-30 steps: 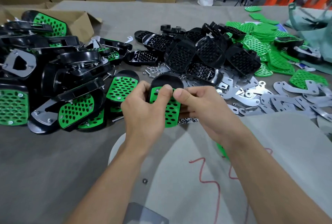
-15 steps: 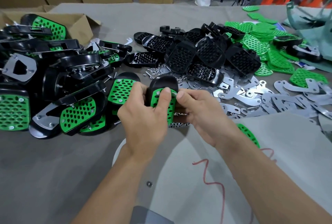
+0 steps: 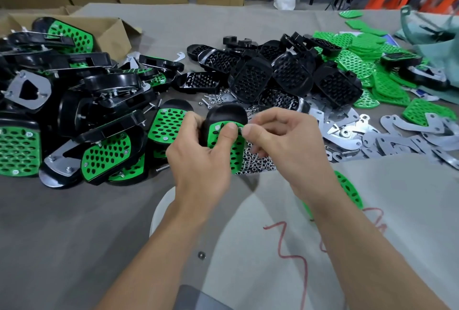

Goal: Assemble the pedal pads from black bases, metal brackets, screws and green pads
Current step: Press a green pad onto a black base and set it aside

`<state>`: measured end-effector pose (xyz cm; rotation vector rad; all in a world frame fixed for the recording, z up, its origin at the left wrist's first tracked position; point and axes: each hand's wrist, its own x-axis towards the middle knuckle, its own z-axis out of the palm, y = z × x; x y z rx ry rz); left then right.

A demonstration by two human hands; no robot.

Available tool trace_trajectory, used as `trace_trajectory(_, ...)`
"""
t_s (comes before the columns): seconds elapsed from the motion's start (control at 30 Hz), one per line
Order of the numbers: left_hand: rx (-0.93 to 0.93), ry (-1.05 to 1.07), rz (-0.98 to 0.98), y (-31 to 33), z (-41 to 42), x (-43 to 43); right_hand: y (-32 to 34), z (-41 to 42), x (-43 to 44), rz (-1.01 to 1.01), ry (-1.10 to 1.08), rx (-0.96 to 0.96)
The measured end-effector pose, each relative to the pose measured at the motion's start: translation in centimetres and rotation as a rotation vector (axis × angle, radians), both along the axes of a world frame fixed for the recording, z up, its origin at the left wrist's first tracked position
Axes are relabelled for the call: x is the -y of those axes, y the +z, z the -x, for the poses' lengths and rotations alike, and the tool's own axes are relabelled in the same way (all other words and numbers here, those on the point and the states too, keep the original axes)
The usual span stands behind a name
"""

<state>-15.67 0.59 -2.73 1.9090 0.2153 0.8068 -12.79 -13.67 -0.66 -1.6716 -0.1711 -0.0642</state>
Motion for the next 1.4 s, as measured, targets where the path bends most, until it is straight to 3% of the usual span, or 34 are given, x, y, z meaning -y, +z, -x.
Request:
trace_trajectory(0.07, 0.009, -0.006, 0.002, -0.1, 0.0, 0.0, -0.2, 0.0, -0.3, -0.031, -0.004, -0.041)
trace_trajectory(0.17, -0.010, -0.002, -0.002, -0.4, 0.0, 0.1, -0.5, 0.0, -0.7, 0.137, -0.048, 0.000)
trace_trajectory(0.53, -0.018, -0.016, 0.007, -0.4, 0.0, 0.1, 0.3, 0.0, -0.2, 0.016, 0.140, -0.074)
trace_trajectory(0.7, -0.013, 0.016, -0.049, -0.5, 0.2, 0.0, 0.2, 0.2, -0.4, 0.211, 0.061, 0.013)
trace_trajectory(0.87, -0.056, 0.011, -0.157, -0.3, -0.2, 0.3, -0.4, 0.5, -0.9, 0.634, -0.165, 0.288)
trace_trajectory(0.97, -0.052, 0.010, -0.182, -0.3, -0.2, 0.3, -0.4, 0.7, -1.3, 0.729, -0.209, 0.396)
trace_trajectory(1.1, -0.037, 0.015, -0.197, -0.3, -0.1, 0.1, -0.4, 0.5, -1.1, 0.609, -0.137, 0.287)
trace_trajectory(1.27, -0.010, -0.009, -0.213, -0.5, 0.1, 0.1, -0.6, 0.4, -1.4, 0.595, -0.099, 0.176)
trace_trajectory(1.4, 0.002, -0.020, -0.163, -0.5, 0.0, 0.1, -0.7, -0.2, -1.3, 0.328, -0.004, -0.024)
